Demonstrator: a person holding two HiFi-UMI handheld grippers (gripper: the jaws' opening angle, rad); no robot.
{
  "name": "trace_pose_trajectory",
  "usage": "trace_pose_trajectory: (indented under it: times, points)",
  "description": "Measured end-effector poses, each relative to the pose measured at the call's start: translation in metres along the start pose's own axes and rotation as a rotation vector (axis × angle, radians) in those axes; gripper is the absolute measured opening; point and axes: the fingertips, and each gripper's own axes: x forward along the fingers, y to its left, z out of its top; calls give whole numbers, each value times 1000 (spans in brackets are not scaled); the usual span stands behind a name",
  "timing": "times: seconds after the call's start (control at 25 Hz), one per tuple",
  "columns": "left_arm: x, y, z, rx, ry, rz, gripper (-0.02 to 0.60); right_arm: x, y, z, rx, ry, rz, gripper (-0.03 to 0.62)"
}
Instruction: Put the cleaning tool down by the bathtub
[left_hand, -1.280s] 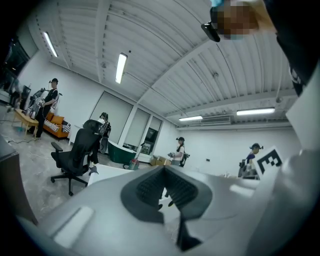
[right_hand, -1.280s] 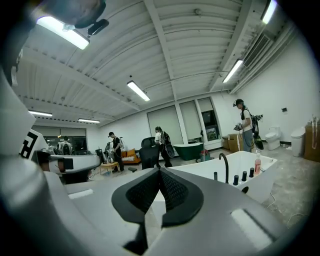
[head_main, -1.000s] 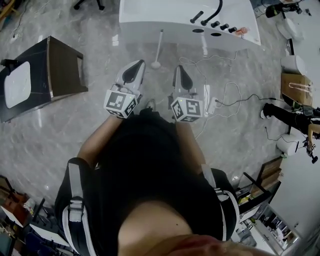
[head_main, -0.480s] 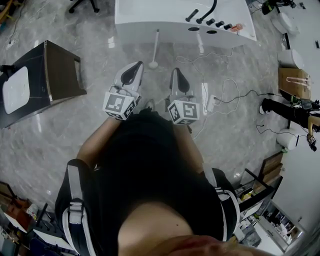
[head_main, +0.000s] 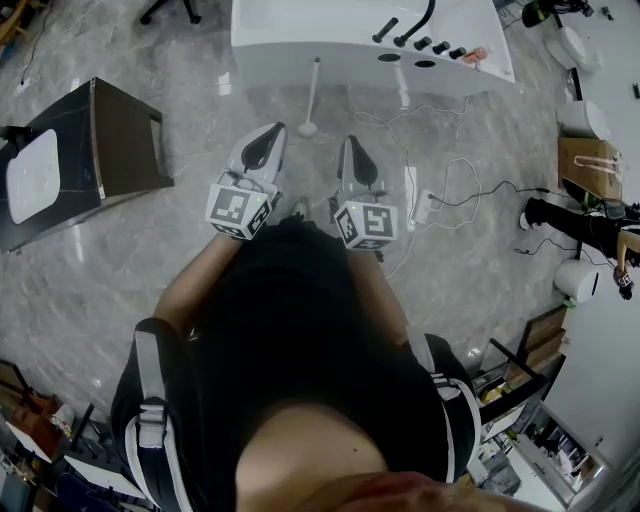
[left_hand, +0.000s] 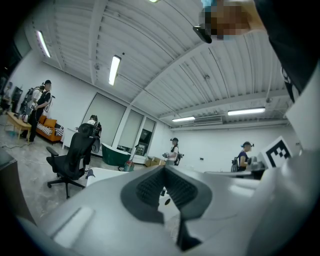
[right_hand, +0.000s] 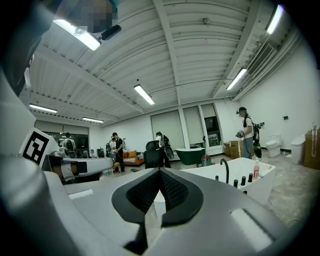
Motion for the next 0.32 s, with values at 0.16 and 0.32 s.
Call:
trace_pose_trajectory:
  times: [0.16,0.32]
  points:
    - [1,0,-1,-2,5,2,8,2,1,-2,-8,12,13,-2]
    - [1,0,3,-3,-2,3,8,3,3,1,-16,20,18,-2]
